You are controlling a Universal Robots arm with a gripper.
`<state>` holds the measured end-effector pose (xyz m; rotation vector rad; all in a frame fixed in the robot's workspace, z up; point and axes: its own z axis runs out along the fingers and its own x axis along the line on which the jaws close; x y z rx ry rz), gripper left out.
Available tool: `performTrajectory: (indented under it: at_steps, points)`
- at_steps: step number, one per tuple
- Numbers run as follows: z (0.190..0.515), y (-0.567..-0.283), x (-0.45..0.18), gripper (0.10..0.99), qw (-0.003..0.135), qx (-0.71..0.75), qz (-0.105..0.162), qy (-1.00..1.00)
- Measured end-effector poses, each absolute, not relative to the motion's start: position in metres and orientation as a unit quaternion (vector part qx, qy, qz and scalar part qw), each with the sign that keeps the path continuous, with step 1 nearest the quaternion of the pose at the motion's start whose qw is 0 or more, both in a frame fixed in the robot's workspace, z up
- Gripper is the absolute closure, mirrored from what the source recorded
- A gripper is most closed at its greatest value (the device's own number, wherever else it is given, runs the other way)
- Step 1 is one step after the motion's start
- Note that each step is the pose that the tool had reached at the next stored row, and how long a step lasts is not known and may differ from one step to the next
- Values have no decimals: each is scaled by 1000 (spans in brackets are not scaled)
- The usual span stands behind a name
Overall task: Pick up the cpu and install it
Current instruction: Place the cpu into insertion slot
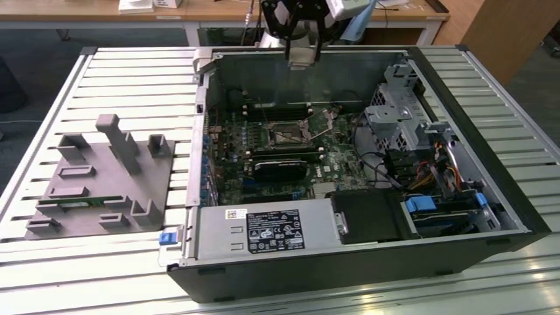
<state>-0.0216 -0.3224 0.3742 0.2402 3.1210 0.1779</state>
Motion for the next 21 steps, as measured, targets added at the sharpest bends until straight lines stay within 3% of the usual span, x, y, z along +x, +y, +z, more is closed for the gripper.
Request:
performTrajectory:
  at_steps: [21]
  points:
    - [372, -322, -22, 557, 12, 236, 55, 970]
